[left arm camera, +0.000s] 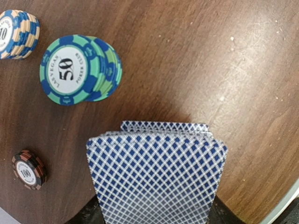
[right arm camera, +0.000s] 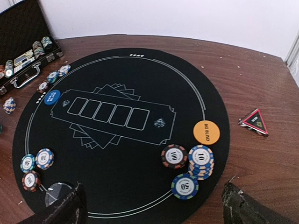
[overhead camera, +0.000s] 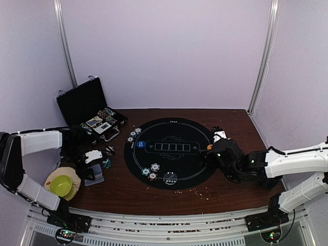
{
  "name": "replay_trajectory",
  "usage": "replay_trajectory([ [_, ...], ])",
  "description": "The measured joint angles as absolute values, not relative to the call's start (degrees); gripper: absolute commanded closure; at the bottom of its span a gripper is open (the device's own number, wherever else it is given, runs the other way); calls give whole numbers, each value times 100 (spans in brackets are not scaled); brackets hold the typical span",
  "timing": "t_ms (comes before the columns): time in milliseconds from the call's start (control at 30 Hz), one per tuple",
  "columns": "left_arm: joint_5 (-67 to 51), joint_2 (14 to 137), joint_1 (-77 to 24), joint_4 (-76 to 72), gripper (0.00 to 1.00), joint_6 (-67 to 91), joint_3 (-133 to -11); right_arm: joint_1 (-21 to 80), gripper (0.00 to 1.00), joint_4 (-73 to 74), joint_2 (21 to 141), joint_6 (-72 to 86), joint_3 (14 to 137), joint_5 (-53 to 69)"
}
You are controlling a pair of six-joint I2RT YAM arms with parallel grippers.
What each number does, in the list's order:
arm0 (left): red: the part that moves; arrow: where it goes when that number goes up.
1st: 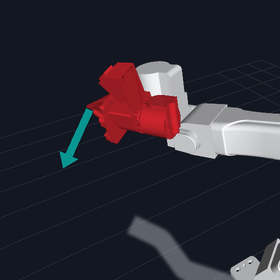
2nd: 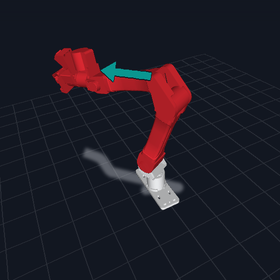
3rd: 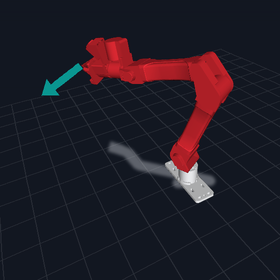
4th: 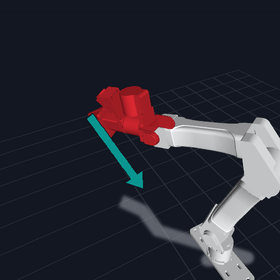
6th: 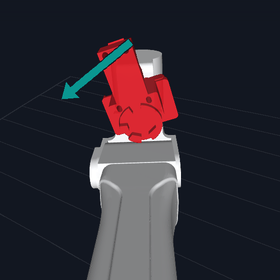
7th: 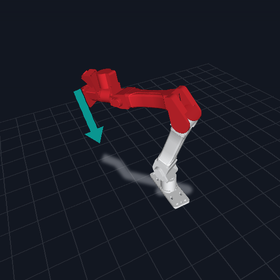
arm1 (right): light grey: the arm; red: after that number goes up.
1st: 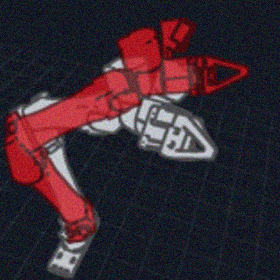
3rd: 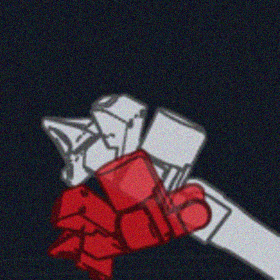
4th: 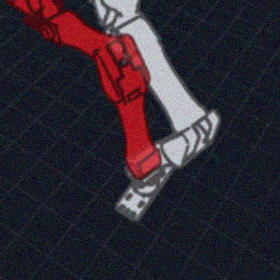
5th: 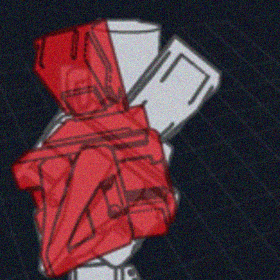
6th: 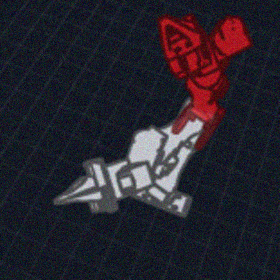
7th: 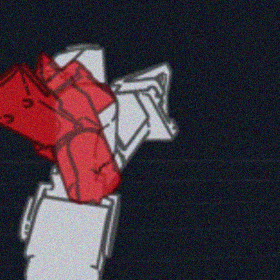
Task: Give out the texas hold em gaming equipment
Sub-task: Pick up the poker card from the face-down deck piles, then pass from the left arm to the right
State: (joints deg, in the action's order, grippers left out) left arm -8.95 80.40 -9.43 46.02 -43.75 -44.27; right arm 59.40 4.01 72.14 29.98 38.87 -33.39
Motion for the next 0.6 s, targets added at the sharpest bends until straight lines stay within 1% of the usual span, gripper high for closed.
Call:
replay_trajectory([
  [100,-932,7979,-943,4668,71,-4357,-4486,5948,0,193,7323,2998,3889,-2906],
  [233,-1013,7905,-945,4713,70,-4324,-4582,5979,0,-84,7911,3122,4202,-1990],
  [333,-1052,7898,-991,4729,70,-4274,-4641,6025,2,-351,8573,3323,4709,-1271],
  [467,-1092,7878,-1197,4755,69,-4171,-4665,6134,8,-939,9765,3752,5662,-263],
  [600,-1133,7804,-1514,4810,69,-4049,-4757,6239,10,-1516,10995,4241,6584,565],
])
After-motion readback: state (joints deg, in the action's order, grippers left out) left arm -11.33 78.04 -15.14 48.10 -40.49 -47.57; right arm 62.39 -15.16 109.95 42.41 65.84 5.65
